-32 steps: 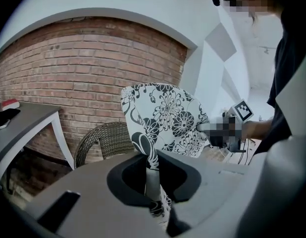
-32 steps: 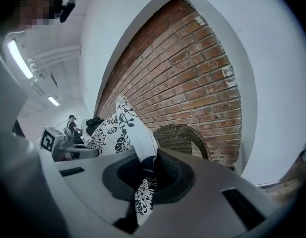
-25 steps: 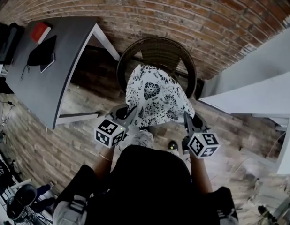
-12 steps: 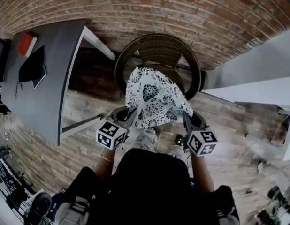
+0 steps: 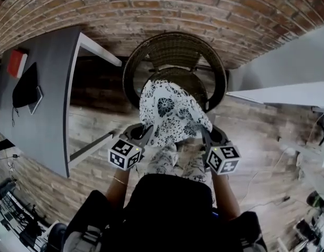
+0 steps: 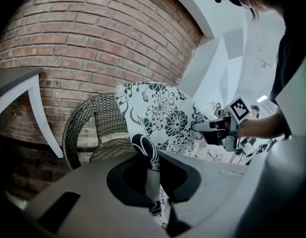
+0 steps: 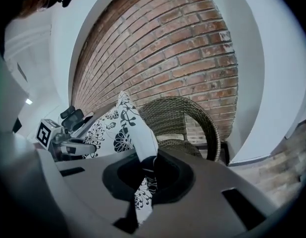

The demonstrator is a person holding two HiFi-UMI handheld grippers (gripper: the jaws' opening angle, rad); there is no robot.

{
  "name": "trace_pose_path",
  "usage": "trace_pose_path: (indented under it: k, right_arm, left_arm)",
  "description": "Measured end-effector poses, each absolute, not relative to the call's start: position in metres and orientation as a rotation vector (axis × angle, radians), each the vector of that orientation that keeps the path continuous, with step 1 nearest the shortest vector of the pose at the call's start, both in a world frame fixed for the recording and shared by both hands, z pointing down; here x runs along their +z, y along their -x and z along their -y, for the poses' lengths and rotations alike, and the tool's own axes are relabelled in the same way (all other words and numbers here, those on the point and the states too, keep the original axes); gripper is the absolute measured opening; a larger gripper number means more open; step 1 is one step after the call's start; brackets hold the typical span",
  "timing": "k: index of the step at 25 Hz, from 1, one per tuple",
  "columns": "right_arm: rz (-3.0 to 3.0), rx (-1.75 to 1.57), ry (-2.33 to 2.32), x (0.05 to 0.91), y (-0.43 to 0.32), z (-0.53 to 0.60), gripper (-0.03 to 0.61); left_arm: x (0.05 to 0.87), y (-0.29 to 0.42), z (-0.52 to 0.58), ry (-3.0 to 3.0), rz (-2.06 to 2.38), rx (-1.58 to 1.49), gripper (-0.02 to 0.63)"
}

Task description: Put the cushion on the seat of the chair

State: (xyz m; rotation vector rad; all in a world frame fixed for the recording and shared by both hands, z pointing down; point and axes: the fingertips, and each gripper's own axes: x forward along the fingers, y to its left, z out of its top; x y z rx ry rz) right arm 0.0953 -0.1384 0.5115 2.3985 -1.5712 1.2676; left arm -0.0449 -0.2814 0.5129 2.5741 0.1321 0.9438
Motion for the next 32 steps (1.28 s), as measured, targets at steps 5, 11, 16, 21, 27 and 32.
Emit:
trace_pose_path:
  k: [5, 11, 16, 21, 27, 32]
  right_arm:
    - [1.546, 1.311, -2.396, 0.536, -0.097, 0.137, 0.012]
    - [1.533, 1.374, -2.364, 0.575, -0.112, 0.134, 0.012]
    - [1.535, 1.405, -2.336, 0.603, -0.121, 0.133, 0.012]
    - [1.529, 1.438, -2.311, 0.630, -0.123, 0.138, 0.012]
    - [1.500, 1.488, -2.318, 0.658, -0.121, 0.144, 0.012]
    - [1.521, 1.472, -2.287, 0.671, -0.132, 0.153, 0.012]
  left_arm:
    - [0.539, 0.044, 0.280, -2.535, -0.159, 0.977, 0.011]
    - [0.575, 0.033, 0.279, -2.496, -0.119, 1.031, 0.011]
    - [0.601, 0.022, 0.273, -2.471, -0.105, 1.057, 0.011]
    - [0.628, 0.010, 0.276, -2.449, -0.086, 1.065, 0.011]
    - [0.656, 0.010, 0.284, -2.429, -0.054, 1.098, 0.011]
    - [0.671, 0.009, 0.291, -2.429, -0.043, 1.118, 0.011]
